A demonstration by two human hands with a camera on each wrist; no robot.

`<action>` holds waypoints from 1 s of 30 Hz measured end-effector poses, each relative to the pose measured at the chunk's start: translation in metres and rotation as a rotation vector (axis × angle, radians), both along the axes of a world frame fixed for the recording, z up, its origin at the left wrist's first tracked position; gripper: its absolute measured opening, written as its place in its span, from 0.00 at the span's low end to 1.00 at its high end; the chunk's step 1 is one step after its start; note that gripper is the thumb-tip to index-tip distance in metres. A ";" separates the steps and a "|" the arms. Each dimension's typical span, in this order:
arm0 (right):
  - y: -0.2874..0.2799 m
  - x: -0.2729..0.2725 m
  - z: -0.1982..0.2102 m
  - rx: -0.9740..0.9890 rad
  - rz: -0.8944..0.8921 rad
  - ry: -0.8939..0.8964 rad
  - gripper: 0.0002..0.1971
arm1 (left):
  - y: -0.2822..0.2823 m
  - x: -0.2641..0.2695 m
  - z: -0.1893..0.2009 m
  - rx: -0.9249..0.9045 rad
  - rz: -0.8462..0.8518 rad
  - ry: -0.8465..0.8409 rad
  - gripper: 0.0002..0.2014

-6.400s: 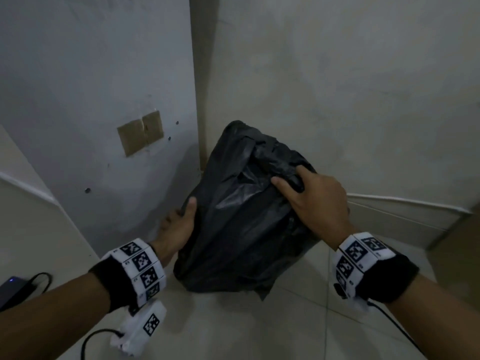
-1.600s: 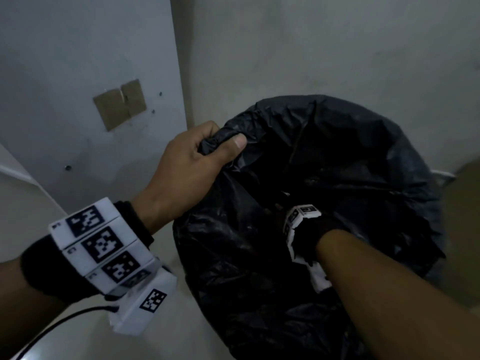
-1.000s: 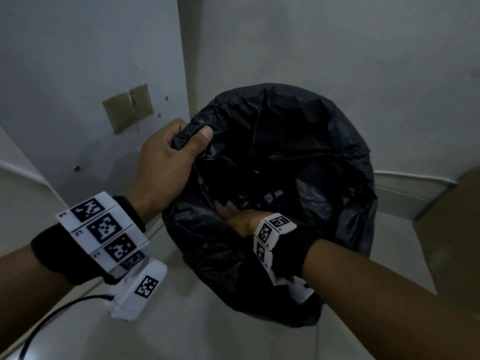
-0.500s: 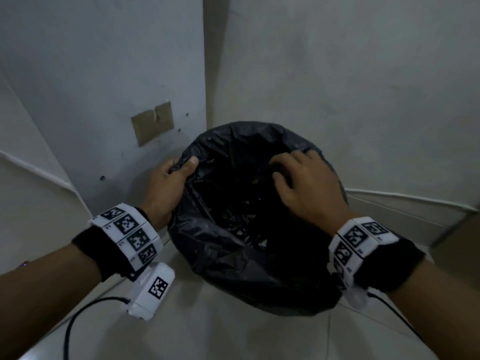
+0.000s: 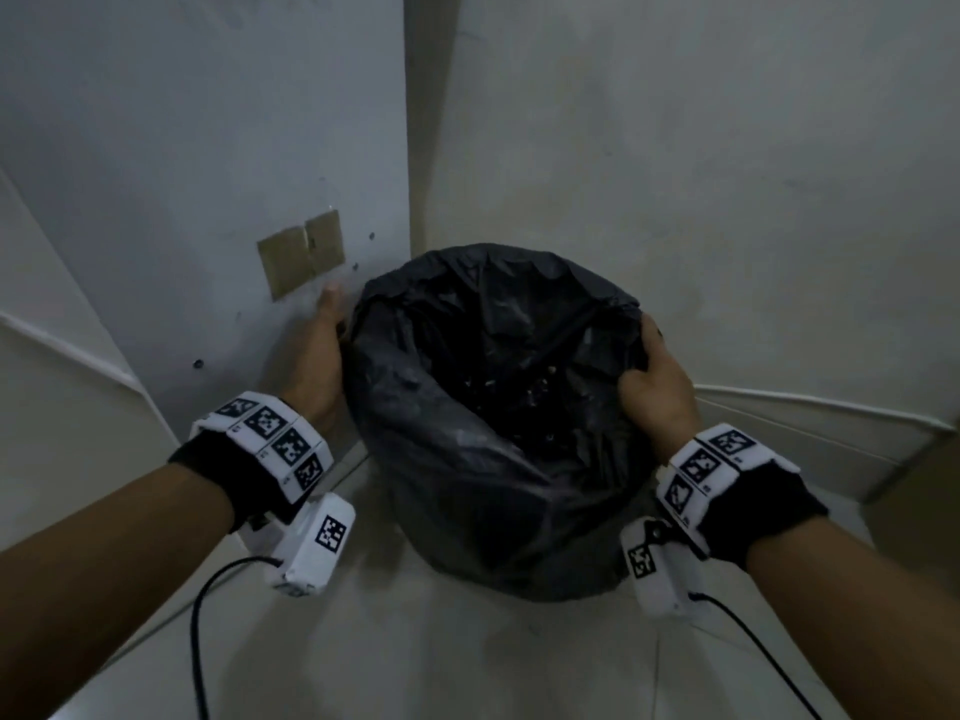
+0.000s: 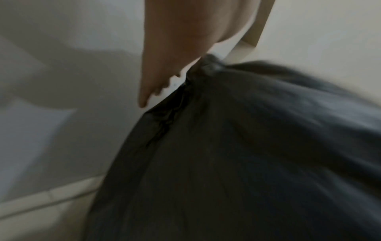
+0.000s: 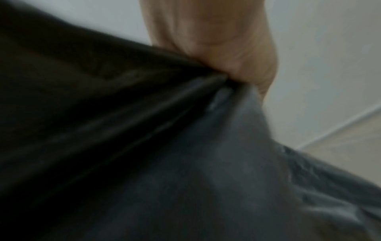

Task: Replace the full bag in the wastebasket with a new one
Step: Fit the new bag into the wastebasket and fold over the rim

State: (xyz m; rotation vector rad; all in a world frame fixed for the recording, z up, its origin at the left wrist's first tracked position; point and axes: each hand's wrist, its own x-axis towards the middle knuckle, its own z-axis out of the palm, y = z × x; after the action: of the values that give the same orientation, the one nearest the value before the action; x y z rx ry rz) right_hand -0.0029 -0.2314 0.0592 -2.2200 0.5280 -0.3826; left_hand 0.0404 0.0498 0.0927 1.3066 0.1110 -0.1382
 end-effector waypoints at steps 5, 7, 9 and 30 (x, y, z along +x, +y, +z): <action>0.000 0.003 -0.001 0.331 -0.107 -0.023 0.38 | 0.004 -0.009 -0.040 0.192 0.001 0.307 0.42; 0.006 0.001 -0.003 0.332 -0.130 -0.005 0.38 | 0.002 -0.019 -0.059 0.142 -0.113 0.407 0.46; 0.012 -0.002 -0.004 0.338 -0.119 -0.013 0.37 | -0.003 -0.031 -0.069 0.089 -0.195 0.461 0.48; 0.002 0.010 -0.090 0.944 -0.169 0.306 0.11 | -0.019 -0.062 -0.108 0.286 -0.054 0.192 0.28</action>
State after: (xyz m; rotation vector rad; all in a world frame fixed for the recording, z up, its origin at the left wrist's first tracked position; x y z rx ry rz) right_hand 0.0075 -0.2299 -0.0312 -1.3171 0.8477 0.1296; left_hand -0.0218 0.0306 -0.0157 1.5805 0.2664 -0.3023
